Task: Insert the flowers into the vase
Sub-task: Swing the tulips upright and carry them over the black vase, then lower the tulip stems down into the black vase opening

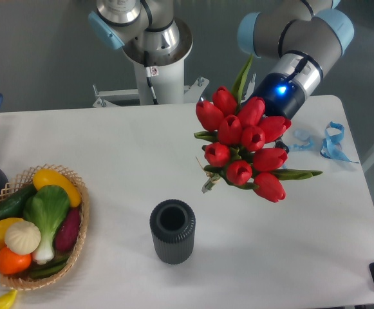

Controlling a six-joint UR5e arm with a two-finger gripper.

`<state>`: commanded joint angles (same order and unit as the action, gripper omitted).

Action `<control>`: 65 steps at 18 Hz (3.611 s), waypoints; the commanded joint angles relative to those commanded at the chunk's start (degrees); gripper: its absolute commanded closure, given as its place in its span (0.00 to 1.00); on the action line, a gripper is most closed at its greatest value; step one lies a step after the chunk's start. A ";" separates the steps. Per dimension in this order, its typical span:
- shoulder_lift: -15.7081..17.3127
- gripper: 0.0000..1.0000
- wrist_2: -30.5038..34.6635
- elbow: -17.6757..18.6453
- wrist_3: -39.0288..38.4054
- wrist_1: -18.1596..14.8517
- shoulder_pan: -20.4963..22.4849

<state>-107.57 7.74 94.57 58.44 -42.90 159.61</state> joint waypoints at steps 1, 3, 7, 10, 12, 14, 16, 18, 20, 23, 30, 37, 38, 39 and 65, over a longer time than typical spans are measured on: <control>-0.44 0.98 -0.35 -0.61 0.18 0.61 -0.78; -1.50 0.98 -0.36 -1.75 0.18 0.62 -1.84; -4.66 0.98 -0.36 -5.54 0.36 0.88 -3.95; -5.28 0.98 -0.36 -5.89 0.44 0.97 -4.83; -5.37 0.97 -0.36 -5.80 0.44 0.97 -5.01; -5.37 0.97 -0.36 -5.63 0.44 0.97 -5.01; -5.89 0.97 -0.36 -5.36 0.53 1.06 -5.62; -5.98 0.97 -0.36 -5.28 0.71 1.06 -5.98; -5.98 0.97 -0.36 -4.92 0.80 1.15 -6.15; -6.07 0.97 -0.36 -3.53 1.49 1.15 -6.24; -5.81 0.94 -0.36 0.52 6.59 1.50 -6.15; -7.39 0.93 -0.09 3.42 12.04 1.41 -6.15; -7.39 0.93 -0.09 4.12 12.74 1.41 -6.15; -7.39 0.93 -0.09 5.17 13.71 1.50 -6.07; -10.46 0.34 1.31 8.35 16.18 1.59 -5.98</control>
<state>-118.03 9.05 102.92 74.62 -41.31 153.63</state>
